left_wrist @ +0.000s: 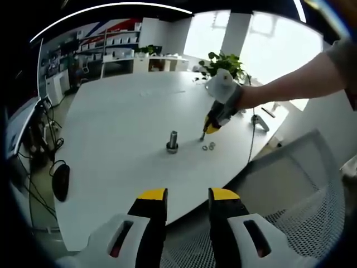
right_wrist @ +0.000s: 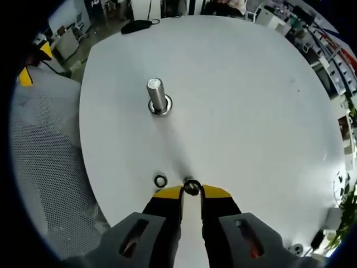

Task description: Place the washer onto the threaded stud by aligning its center hole with the stud, sliding it down to the base, and recovering from edge contact or off-axis alignment until the washer reaches the visible bottom stop.

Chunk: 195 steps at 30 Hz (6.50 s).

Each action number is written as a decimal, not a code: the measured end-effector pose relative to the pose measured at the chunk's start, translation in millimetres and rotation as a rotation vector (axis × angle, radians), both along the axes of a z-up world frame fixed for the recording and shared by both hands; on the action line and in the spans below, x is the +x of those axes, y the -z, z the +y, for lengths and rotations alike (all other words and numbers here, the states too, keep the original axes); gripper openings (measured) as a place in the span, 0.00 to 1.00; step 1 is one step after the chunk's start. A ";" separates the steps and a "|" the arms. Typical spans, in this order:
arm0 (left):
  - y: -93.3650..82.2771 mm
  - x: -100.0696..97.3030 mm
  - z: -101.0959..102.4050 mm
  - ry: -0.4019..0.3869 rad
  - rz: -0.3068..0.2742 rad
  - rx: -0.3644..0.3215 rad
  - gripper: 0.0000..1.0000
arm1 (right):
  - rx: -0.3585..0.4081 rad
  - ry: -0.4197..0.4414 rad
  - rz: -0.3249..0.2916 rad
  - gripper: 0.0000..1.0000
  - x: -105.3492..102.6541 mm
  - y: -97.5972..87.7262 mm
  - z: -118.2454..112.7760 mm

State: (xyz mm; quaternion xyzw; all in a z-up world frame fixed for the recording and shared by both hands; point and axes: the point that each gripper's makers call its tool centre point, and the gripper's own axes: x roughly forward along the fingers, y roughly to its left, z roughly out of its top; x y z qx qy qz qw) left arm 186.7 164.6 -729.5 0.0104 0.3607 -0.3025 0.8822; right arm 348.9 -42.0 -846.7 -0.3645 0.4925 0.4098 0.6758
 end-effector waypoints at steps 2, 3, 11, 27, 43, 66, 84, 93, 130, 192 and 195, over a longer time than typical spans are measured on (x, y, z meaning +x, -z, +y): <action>0.1 0.0 0.4 -0.001 0.001 0.000 0.27 | -0.003 0.001 0.006 0.14 -0.5 3.8 0.3; 0.1 -0.1 0.5 -0.002 0.001 0.000 0.27 | -0.005 0.004 0.010 0.14 -0.6 5.1 0.4; 0.4 -0.3 1.0 -0.004 0.006 -0.001 0.27 | -0.019 0.021 0.034 0.14 1.1 16.4 -0.7; 0.9 -0.8 1.1 -0.003 0.009 0.002 0.27 | -0.014 0.043 0.057 0.15 -0.5 25.0 -3.0; 1.3 -1.2 1.8 -0.003 0.008 0.007 0.27 | -0.014 0.066 0.048 0.18 -8.2 18.8 -16.4; 5.5 -3.1 1.3 0.009 0.026 0.026 0.27 | -0.031 -0.062 0.098 0.19 -39.6 29.8 -20.9; 6.6 -2.8 0.9 0.009 0.030 0.027 0.27 | -0.085 -0.135 0.100 0.17 -36.8 33.6 -20.9; 6.7 -1.5 2.7 -0.001 0.027 0.032 0.27 | -0.192 -0.232 0.056 0.16 -40.4 33.5 -17.3; 6.4 -2.0 4.9 -0.006 0.025 0.042 0.27 | -0.176 -0.010 0.118 0.15 -33.2 34.0 -17.6; 0.7 0.0 2.4 0.002 -0.004 0.021 0.27 | 0.049 0.017 -0.100 0.14 -3.5 -33.8 -11.4; 0.9 -0.2 2.5 0.003 -0.003 0.023 0.27 | 0.052 0.015 -0.101 0.14 -2.5 -33.7 -7.9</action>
